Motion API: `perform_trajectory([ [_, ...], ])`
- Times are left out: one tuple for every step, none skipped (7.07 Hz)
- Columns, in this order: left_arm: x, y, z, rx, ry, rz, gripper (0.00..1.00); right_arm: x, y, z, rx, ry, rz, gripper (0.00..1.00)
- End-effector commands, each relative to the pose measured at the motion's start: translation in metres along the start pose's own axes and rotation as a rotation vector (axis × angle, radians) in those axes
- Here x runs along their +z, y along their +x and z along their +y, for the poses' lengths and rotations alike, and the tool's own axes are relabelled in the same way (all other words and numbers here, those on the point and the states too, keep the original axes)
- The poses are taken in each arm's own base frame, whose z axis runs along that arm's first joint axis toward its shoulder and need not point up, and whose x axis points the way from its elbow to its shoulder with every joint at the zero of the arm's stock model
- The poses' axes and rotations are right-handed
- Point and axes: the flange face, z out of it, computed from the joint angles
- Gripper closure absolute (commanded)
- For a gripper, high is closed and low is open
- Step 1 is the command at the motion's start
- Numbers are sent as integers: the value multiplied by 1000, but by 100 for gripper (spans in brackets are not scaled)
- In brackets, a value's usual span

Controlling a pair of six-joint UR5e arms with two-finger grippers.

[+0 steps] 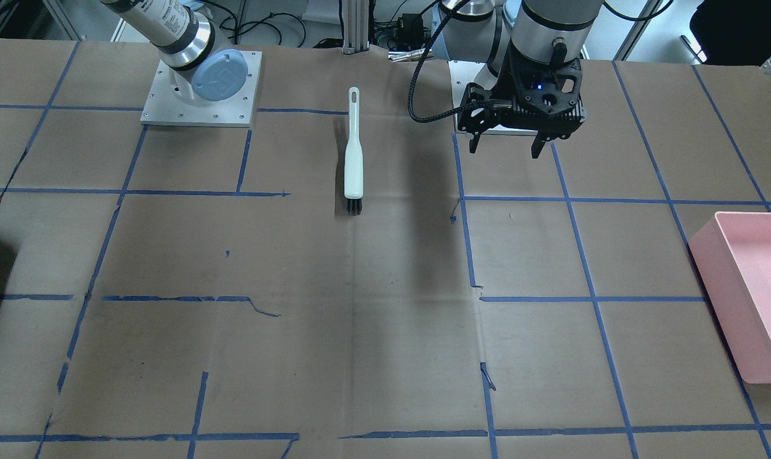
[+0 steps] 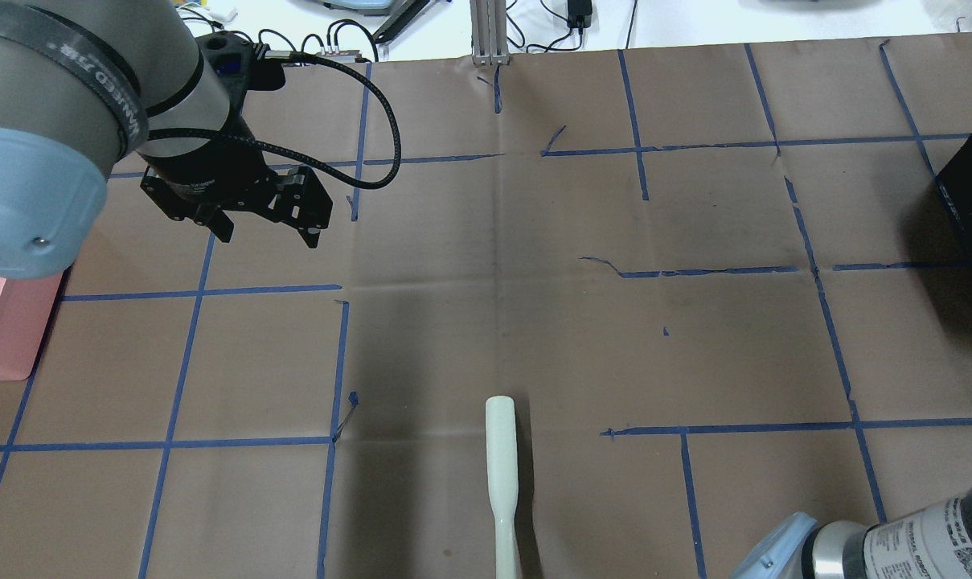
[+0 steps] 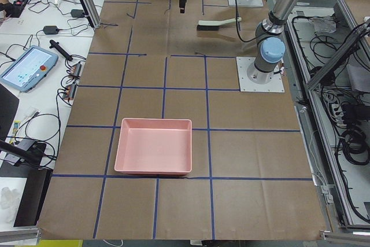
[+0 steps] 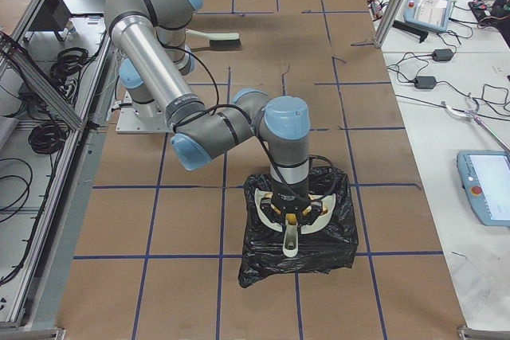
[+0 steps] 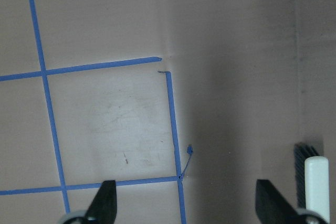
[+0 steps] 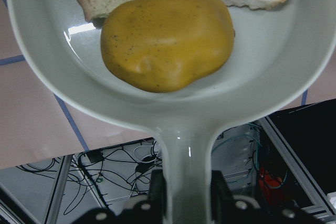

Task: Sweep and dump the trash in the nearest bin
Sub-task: 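Tip the dustpan over the black bin with the right gripper to empty it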

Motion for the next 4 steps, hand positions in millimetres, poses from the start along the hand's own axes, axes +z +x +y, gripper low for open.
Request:
perform_trajectory([
  [1, 1, 0, -1, 0, 20, 5, 2, 1, -3, -1, -37, -41, 100],
  [1, 1, 0, -1, 2, 22, 3, -1, 2, -4, -10, -63, -62, 100],
  [4, 0, -1, -1, -4, 20, 2, -4, 4, -5, -10, -70, -57, 100],
  [7, 0, -3, -2, -3, 22, 1, -11, 6, 2, 1, -155, -32, 100],
])
